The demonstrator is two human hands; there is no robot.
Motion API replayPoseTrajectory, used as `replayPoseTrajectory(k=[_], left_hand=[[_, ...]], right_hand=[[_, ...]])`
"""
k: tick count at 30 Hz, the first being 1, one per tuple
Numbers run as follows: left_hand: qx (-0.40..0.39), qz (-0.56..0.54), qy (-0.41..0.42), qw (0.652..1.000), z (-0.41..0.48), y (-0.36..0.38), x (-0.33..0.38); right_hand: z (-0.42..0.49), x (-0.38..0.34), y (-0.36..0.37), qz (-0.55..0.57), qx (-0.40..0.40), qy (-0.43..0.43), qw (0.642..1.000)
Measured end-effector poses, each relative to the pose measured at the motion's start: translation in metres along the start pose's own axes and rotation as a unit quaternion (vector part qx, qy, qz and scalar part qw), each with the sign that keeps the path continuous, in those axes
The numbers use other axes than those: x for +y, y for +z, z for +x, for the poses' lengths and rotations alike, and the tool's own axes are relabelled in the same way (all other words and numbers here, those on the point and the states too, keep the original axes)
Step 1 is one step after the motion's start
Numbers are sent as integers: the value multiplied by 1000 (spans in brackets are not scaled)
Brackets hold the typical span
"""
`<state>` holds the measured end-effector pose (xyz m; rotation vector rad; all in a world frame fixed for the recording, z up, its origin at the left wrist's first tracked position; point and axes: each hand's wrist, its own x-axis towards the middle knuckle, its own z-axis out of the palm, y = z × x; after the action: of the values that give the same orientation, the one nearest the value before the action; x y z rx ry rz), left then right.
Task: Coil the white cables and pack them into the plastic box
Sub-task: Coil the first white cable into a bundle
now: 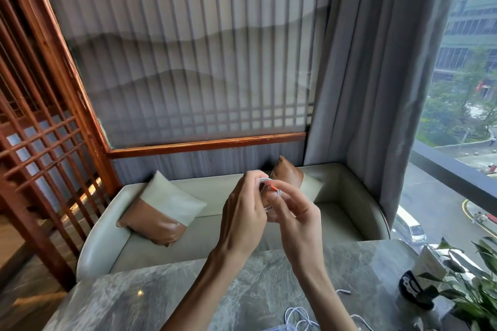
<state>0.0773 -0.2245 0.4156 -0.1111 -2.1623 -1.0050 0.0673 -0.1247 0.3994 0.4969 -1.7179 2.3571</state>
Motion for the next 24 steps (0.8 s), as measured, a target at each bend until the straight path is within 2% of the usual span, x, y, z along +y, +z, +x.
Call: replayPoseTrajectory(k=[3,8,10,11,14,15,19,21,24], left_hand=[[19,-46,-26,998,2,2,3],[26,-122,-79,989,7,2,6],[19,-145,-105,984,8,3,5],[22,-130,-105,986,7,4,4],[24,-48,-56,997,1,4,-6],[19,-28,-31,999,-2,3,-10],[8,35,40,999,-7,2,-19],[18,28,39,999,-8,3,-21],[18,36,46,998,-10,4,-26]], right_hand=[[-4,1,5,-4,22,-47,999],[-7,1,5,63,46,-54,995],[-5,1,4,99,46,-7,994],[-3,0,1,132,37,42,990],[6,-7,-11,239,-38,197,950],[7,-9,-15,238,-56,216,945],[9,-2,-16,149,-63,208,965],[11,1,-18,166,-71,235,955],[16,1,-23,173,-155,289,929]])
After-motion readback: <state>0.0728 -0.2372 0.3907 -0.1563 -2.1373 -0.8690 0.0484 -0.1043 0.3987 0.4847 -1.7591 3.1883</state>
